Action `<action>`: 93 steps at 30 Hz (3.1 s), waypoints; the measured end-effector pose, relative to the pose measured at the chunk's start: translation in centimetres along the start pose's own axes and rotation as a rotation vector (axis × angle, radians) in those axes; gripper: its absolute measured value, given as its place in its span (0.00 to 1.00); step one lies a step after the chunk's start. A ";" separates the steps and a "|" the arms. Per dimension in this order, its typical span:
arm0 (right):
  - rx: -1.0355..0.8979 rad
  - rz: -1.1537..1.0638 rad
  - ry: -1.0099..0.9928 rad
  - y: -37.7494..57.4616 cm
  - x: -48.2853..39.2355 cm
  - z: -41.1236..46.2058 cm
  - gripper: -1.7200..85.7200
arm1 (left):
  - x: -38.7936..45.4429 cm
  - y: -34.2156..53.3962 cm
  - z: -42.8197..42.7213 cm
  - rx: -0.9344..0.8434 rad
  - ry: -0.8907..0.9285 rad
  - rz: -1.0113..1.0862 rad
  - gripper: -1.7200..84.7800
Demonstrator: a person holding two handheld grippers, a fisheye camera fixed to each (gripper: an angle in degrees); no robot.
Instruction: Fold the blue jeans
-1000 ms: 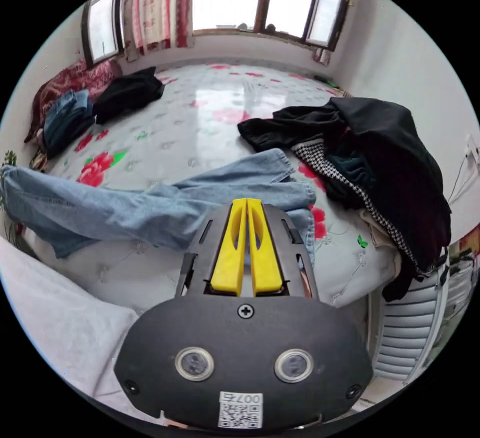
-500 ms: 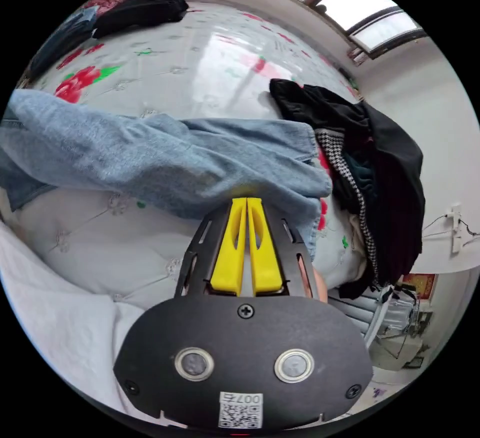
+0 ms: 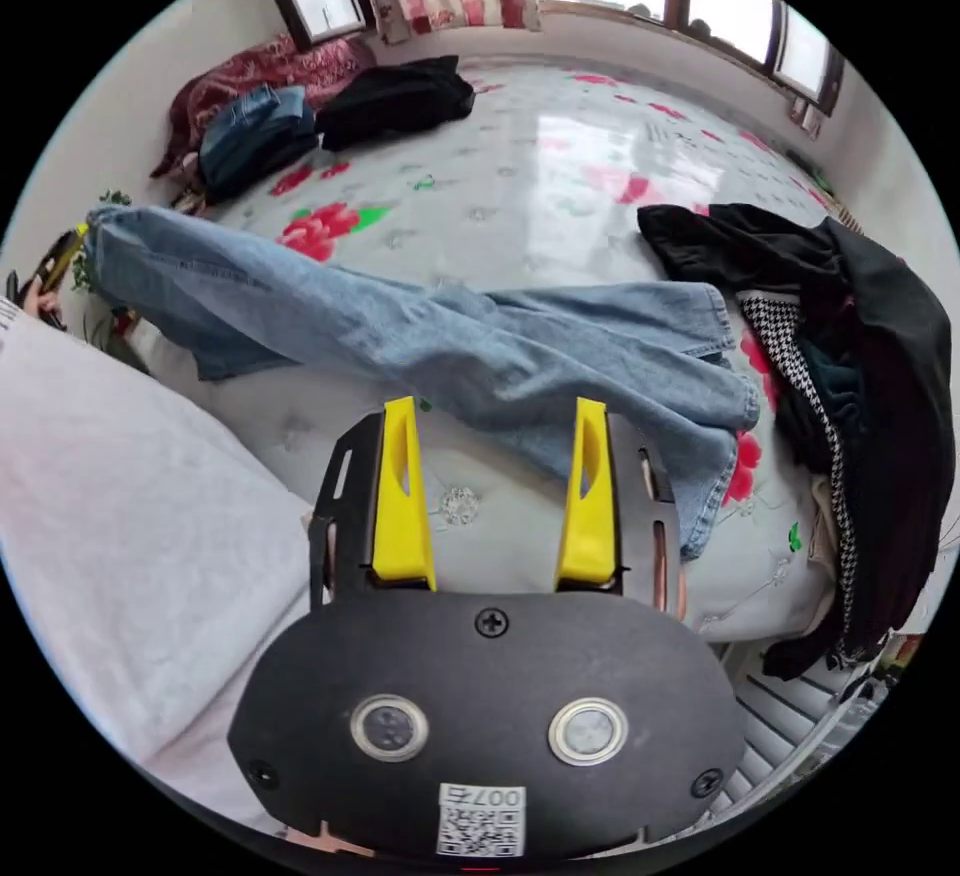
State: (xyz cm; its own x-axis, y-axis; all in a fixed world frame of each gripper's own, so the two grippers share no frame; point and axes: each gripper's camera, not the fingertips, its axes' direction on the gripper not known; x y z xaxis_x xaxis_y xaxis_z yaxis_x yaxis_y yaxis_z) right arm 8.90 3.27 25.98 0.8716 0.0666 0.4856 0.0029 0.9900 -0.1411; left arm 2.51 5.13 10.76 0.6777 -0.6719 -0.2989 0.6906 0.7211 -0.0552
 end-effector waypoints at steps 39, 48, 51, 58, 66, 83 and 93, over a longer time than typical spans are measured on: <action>0.660 0.351 0.208 3.8 3.0 -21.7 0.02 | 10.7 -8.0 -18.3 0.362 0.048 0.125 0.02; 0.699 0.141 0.136 -19.4 1.9 -22.5 0.04 | 4.6 -24.9 6.8 0.164 -0.193 0.103 0.09; 0.397 0.164 0.117 -25.9 1.7 -16.0 0.07 | -1.2 -25.9 15.0 -0.067 -0.274 -0.123 0.11; 0.236 0.243 0.049 -14.1 3.9 -7.8 0.10 | -3.6 -13.7 18.1 -0.327 -0.396 0.036 0.10; 0.063 0.408 0.059 -8.5 12.2 -6.3 0.13 | -4.1 -8.0 20.1 -0.564 -0.466 0.068 0.09; -0.184 0.291 -0.650 -9.0 21.3 -22.7 0.02 | -5.8 -14.8 26.0 -0.732 -0.511 0.361 0.09; 0.215 0.645 -0.406 -3.2 26.0 -22.6 0.09 | -6.8 -17.4 25.2 -0.694 -0.572 0.235 0.08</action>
State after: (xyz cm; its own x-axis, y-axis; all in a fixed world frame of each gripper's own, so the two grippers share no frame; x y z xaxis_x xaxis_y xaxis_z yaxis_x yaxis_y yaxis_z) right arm 42.59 -0.95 19.54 0.4222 0.6347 0.6473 -0.5729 0.7402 -0.3521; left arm -7.71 -7.11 37.79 0.9300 -0.3435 0.1304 0.3390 0.6653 -0.6652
